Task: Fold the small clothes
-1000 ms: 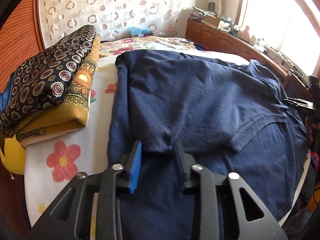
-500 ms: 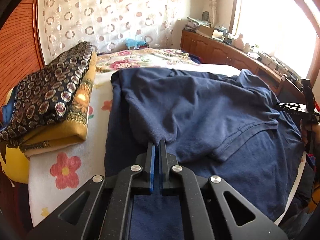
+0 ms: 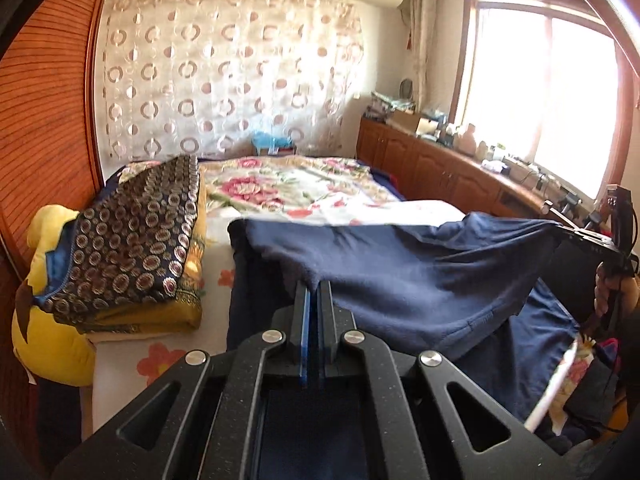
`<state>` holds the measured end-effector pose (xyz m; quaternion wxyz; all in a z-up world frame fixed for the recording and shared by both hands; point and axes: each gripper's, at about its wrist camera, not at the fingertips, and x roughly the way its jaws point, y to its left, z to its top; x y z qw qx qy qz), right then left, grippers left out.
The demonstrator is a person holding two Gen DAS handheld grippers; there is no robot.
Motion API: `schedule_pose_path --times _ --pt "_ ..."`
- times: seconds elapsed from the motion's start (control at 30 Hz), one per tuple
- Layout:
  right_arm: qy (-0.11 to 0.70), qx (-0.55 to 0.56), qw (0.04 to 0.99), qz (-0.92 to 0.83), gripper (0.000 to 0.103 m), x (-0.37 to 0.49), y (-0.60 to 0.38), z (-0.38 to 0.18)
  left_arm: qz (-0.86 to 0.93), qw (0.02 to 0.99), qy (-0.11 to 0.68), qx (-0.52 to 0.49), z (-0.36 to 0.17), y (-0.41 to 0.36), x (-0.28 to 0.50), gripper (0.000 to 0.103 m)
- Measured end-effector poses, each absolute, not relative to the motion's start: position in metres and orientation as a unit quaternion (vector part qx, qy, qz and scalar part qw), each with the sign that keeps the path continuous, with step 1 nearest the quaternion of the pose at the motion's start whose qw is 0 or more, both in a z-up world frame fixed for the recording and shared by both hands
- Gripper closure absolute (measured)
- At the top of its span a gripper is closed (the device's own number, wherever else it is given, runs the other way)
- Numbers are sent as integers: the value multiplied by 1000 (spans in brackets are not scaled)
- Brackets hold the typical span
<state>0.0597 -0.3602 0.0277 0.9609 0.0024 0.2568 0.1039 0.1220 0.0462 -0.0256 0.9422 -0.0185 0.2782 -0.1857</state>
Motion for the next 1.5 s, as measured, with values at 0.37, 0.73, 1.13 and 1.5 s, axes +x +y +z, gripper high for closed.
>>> schedule_pose_path --times 0.37,0.73,1.13,1.5 --pt "264 6 956 125 95 3 -380 30 -189 945 265 -29 -18 63 76 100" --pt "309 -8 941 137 95 0 -379 16 -165 937 307 -26 -53 74 48 100" --pt "367 -18 921 131 95 27 -373 -17 -135 925 353 -23 -91 77 42 97" --pt "332 -24 936 117 65 3 -371 -5 -119 921 371 -16 -99 79 45 76"
